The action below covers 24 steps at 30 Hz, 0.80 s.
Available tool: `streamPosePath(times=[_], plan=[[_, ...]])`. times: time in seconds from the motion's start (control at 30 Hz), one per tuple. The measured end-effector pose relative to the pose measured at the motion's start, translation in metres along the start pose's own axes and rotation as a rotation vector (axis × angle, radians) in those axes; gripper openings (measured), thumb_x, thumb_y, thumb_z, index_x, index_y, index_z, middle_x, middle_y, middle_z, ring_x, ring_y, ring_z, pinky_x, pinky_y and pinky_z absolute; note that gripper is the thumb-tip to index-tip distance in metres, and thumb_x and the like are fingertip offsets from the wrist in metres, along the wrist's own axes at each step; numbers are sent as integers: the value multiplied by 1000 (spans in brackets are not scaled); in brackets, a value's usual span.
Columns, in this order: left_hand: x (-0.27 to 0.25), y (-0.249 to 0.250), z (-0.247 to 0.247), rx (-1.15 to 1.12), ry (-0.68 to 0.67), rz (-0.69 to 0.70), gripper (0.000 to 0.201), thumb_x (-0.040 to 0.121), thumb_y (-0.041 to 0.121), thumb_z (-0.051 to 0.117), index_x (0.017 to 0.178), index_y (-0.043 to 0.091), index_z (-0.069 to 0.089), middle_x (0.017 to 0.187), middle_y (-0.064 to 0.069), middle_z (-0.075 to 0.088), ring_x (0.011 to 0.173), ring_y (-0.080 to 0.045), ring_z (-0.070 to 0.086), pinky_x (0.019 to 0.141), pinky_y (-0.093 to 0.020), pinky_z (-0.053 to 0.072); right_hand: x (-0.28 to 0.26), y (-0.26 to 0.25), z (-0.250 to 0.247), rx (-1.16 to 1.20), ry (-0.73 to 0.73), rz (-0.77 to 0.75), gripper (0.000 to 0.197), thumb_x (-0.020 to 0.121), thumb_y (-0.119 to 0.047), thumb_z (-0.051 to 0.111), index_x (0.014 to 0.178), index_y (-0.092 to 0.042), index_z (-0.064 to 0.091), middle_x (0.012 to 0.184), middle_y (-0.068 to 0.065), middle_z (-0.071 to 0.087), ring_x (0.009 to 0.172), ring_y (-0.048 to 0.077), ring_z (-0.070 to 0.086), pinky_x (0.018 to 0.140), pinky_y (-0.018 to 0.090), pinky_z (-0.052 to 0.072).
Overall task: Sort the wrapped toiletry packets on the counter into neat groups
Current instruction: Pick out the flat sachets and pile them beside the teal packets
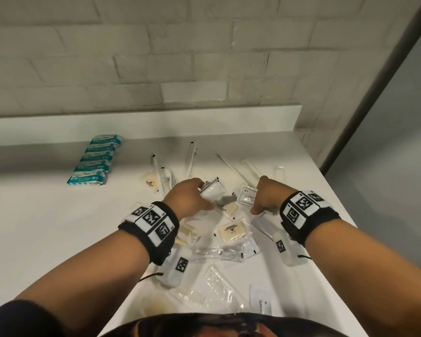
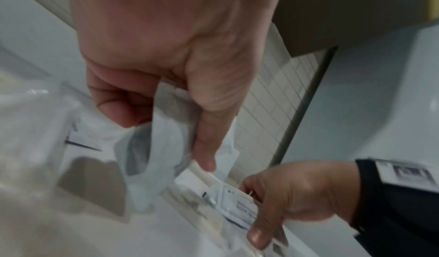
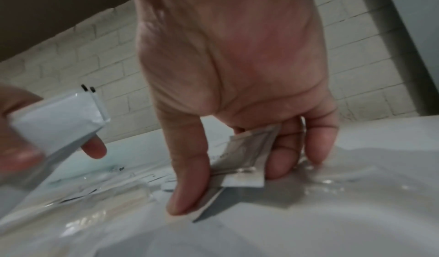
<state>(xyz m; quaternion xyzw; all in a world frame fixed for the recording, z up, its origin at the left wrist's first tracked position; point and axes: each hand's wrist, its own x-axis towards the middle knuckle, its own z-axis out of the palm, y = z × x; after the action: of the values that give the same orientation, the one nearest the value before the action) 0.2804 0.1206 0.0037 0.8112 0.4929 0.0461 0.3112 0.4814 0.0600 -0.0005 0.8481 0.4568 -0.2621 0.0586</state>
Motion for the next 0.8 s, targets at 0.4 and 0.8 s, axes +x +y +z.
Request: streamPosePath(times=[0.4, 0.8], plan=[[-44, -22, -13, -885, 19, -61, 25, 94, 23, 55, 119, 23, 53, 104, -5, 71, 108, -29, 64, 88, -51, 54, -39, 10, -12, -13, 76, -127, 27, 83, -24, 70, 102, -10, 58, 109, 7, 65, 89, 22, 59, 74, 28, 45], [-78, -11, -30, -1236, -6, 133, 29, 94, 30, 54, 121, 18, 61, 108, -6, 73, 93, -21, 71, 63, -30, 59, -110, -55, -3, 845, 2, -590, 26, 80, -4, 70, 98, -19, 58, 89, 5, 70, 73, 23, 67, 64, 36, 55]])
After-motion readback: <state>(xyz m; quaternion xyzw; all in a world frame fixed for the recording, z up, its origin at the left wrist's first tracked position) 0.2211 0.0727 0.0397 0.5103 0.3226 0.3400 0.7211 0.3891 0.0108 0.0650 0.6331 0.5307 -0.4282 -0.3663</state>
